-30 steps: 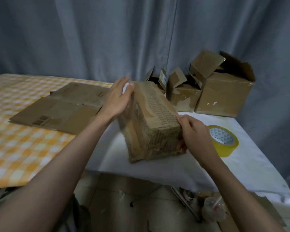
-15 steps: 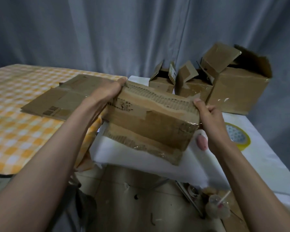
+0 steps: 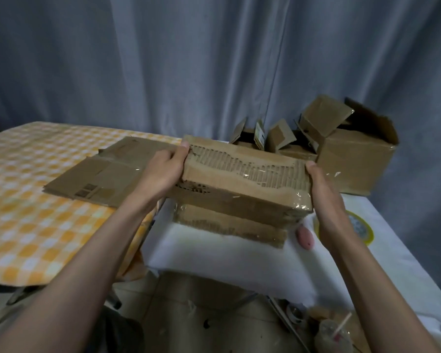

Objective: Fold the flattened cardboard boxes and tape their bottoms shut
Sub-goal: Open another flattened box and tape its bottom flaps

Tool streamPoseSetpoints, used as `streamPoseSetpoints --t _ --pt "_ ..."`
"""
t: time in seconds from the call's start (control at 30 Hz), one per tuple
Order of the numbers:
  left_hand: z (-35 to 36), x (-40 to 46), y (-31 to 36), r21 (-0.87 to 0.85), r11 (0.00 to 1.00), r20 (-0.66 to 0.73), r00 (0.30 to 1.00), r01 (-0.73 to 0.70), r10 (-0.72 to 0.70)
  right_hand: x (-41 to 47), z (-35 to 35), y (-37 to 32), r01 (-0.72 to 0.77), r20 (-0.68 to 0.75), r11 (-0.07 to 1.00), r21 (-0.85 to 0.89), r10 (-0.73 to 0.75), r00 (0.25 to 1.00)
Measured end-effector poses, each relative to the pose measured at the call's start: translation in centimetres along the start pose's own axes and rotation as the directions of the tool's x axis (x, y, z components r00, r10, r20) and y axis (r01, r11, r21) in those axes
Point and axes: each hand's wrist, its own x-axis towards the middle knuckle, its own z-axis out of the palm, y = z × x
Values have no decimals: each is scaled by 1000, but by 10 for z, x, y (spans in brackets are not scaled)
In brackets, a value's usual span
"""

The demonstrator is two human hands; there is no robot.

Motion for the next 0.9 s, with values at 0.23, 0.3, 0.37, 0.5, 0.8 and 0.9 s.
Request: streamPoseSetpoints --t 0.23,0.3,0.37,0.5,0.8,0.9 --pt "-15 -17 4 -400 912 -84 995 -91 63 -3 -1 -1 117 -59 986 122 -110 992" --pt "-17 -18 3 -471 879 -69 996 -80 54 -4 -2 2 153 -68 979 137 -145 987" --pt "-17 -18 1 -513 858 -83 996 -31 -13 -1 -2 9 159 -43 976 148 -154 987" --pt "-13 -17 -5 -522 834 11 979 181 -206 3 -1 32 146 2 989 34 -146 989" --pt "-22 -24 -23 -227 941 50 968 252 -247 13 -10 69 -61 -25 995 -75 59 998" --pt "-21 -23 -25 -368 919 -26 986 143 -164 14 -12 63 -11 -70 998 63 15 997"
